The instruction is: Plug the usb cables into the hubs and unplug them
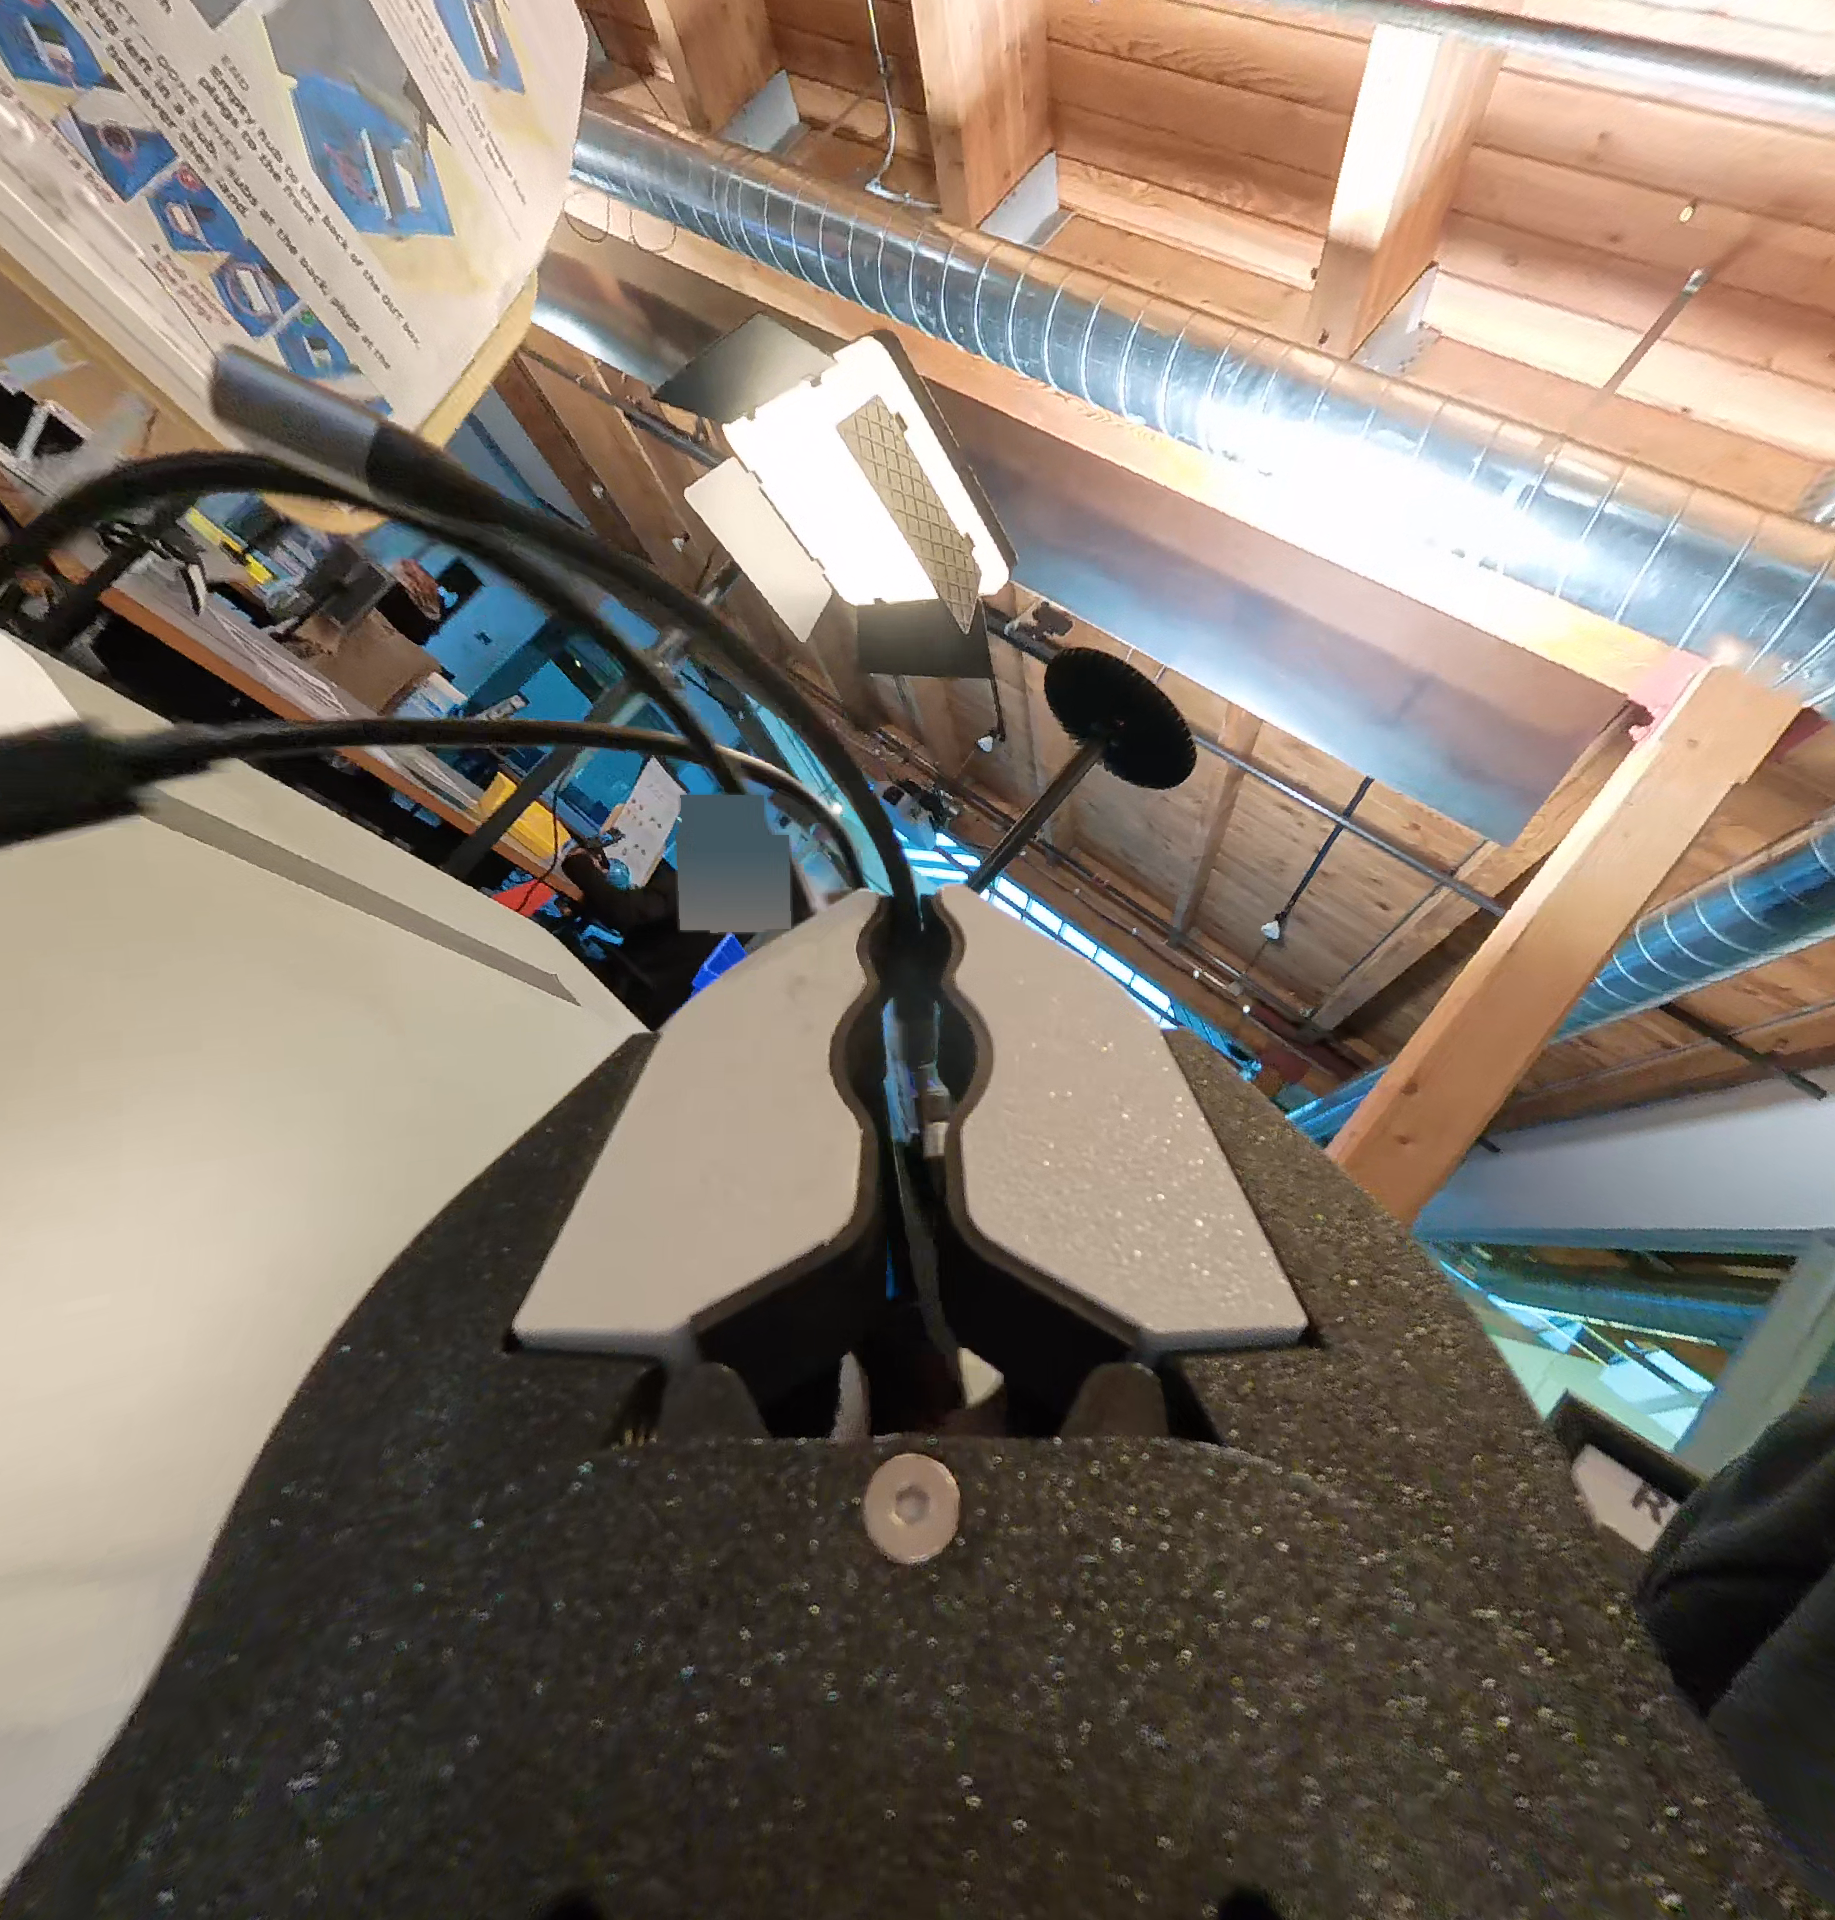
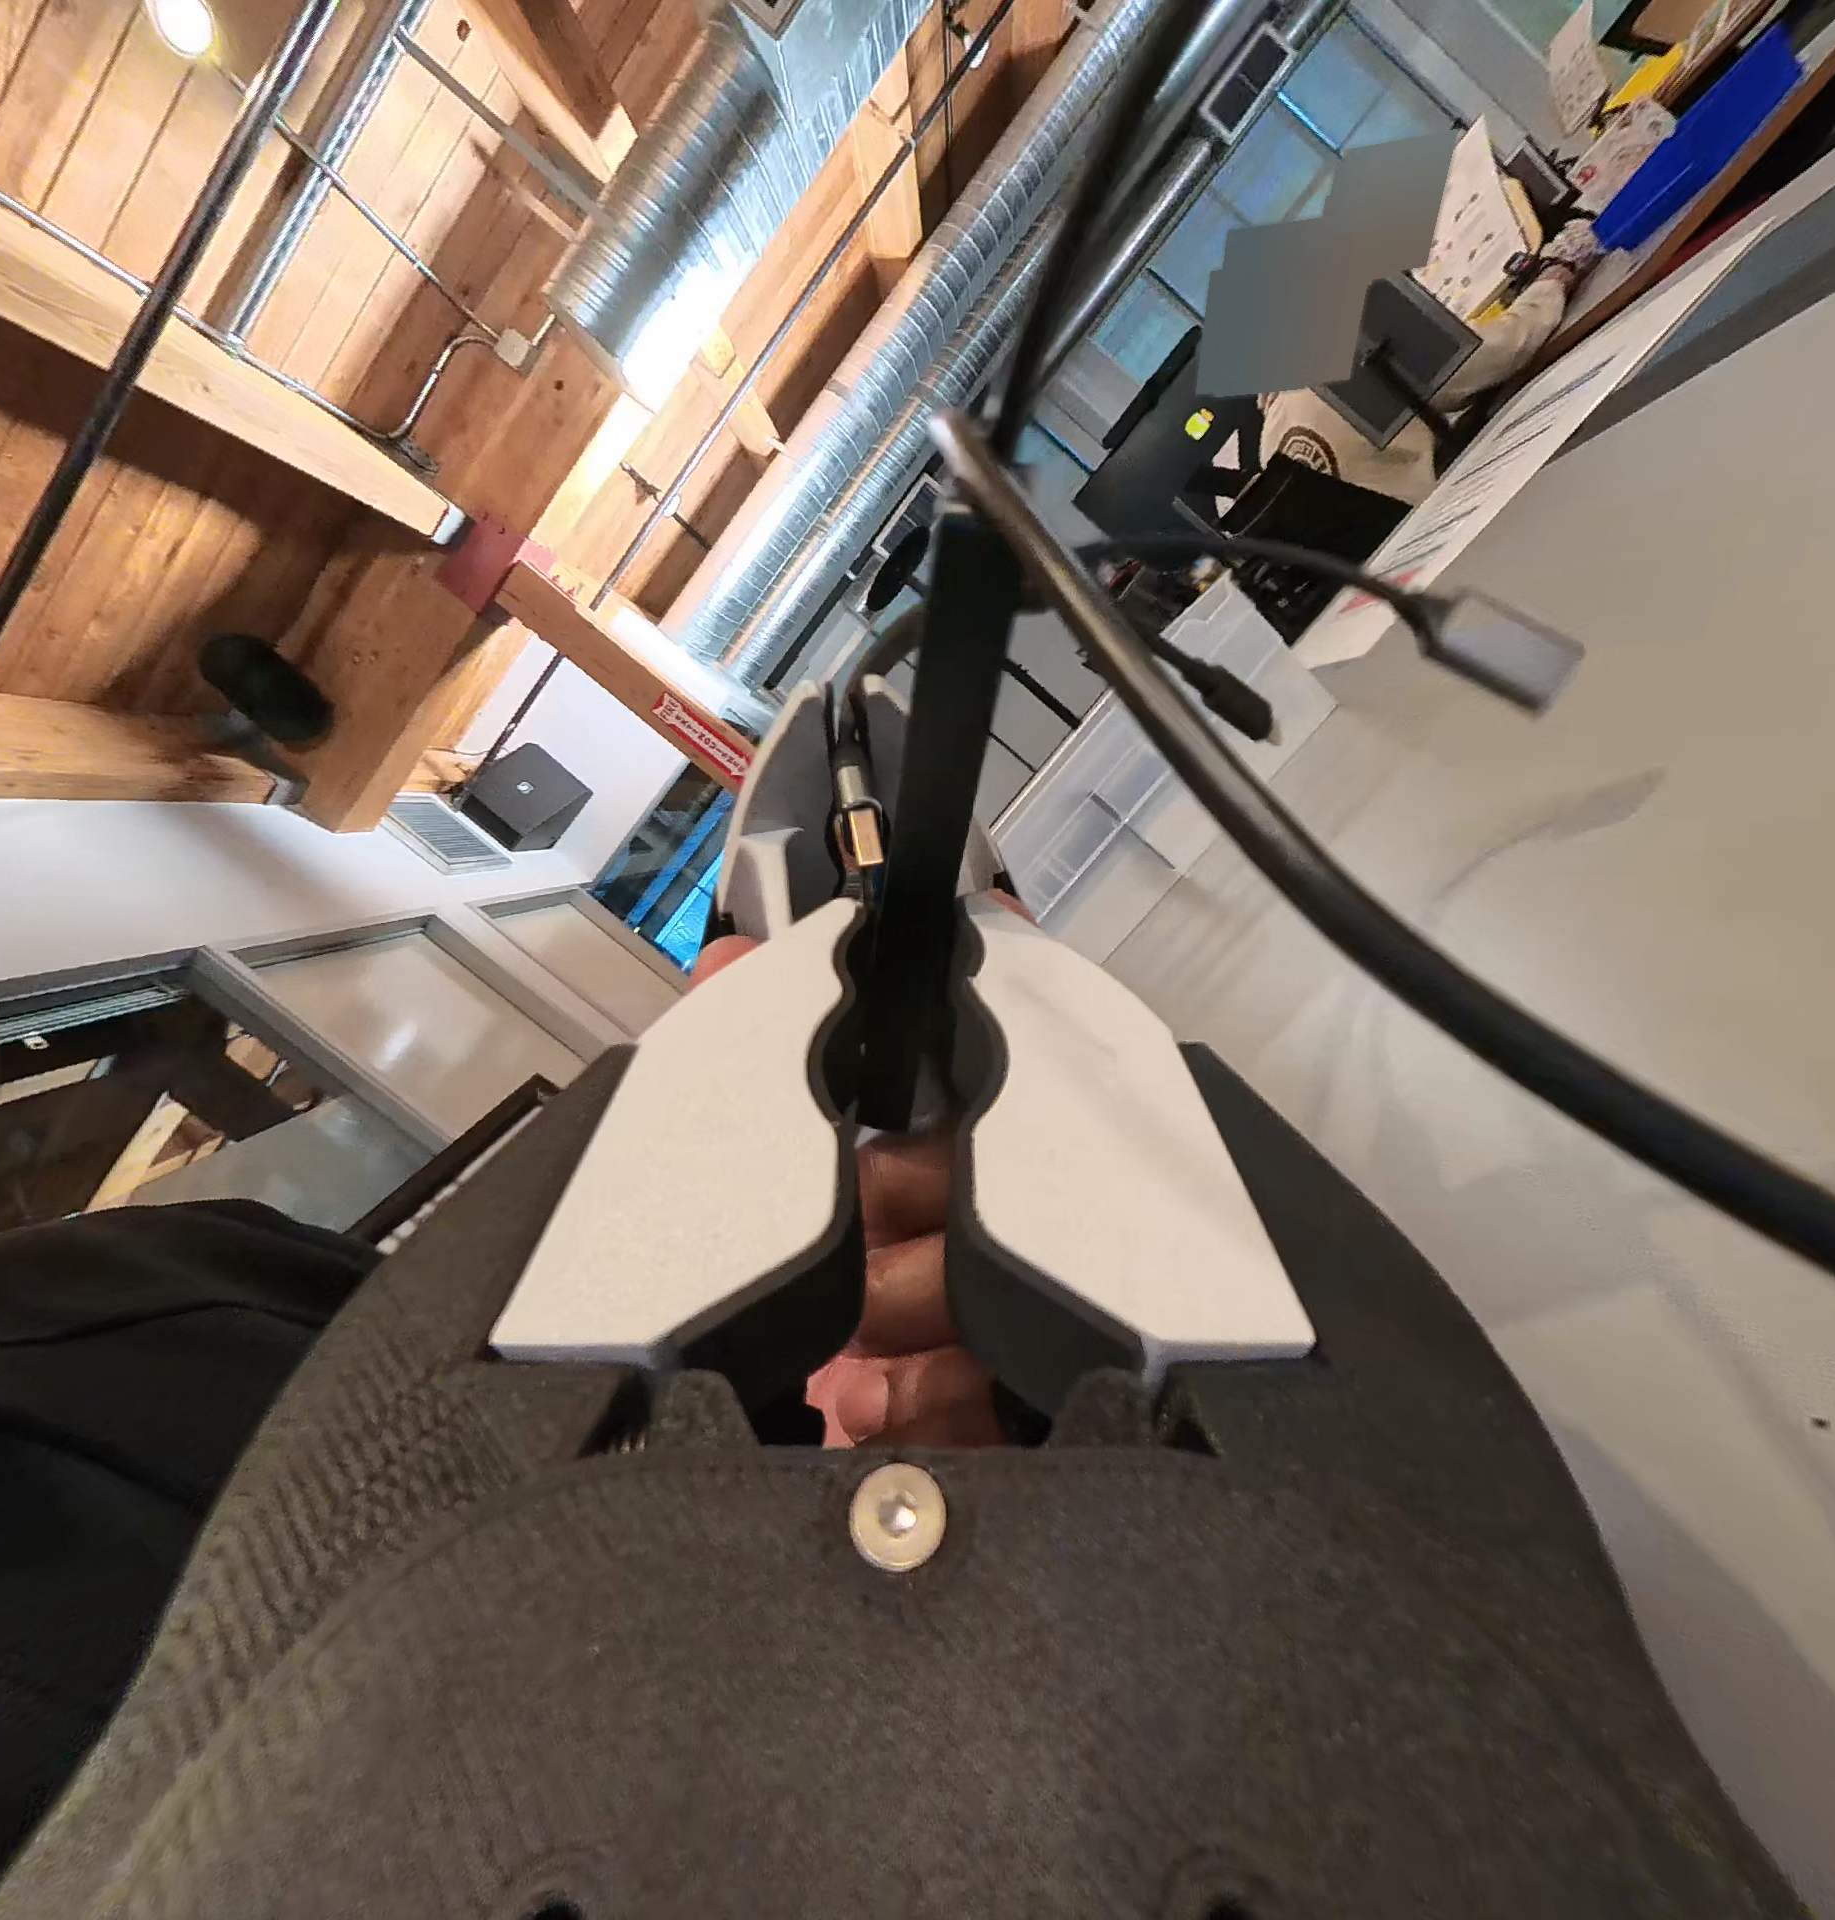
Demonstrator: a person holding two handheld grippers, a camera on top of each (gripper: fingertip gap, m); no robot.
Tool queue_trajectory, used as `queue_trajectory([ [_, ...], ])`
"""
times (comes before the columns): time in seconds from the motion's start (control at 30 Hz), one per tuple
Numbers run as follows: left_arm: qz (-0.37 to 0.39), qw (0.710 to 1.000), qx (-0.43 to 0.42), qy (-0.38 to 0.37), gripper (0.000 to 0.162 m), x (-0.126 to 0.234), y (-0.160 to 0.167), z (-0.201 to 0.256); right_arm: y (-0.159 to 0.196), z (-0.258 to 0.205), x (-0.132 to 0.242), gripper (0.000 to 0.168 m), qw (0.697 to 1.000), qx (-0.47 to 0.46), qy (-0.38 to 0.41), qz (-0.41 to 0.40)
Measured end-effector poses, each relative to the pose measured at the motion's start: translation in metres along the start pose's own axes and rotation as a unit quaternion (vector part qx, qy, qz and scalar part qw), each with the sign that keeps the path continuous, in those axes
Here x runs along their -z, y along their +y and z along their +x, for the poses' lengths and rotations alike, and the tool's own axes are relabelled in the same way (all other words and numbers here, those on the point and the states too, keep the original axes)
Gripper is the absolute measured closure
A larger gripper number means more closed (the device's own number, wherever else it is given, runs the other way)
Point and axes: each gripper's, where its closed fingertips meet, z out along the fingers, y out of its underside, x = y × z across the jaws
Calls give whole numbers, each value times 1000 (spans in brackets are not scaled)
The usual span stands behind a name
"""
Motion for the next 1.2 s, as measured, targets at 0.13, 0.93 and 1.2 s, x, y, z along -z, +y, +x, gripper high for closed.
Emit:
queue_trajectory([
  [0.13,40,999,6,1,158,5,-16,0,-9,-4,4,158,1000,10,-11,21],
  [0.93,66,997,33,-14,158,9,-5,-1,-10,-11,4,158,998,38,-9,46],
  [1.2,86,994,37,-50,157,17,1,-8,-12,-8,5,158,997,35,-1,63],
])
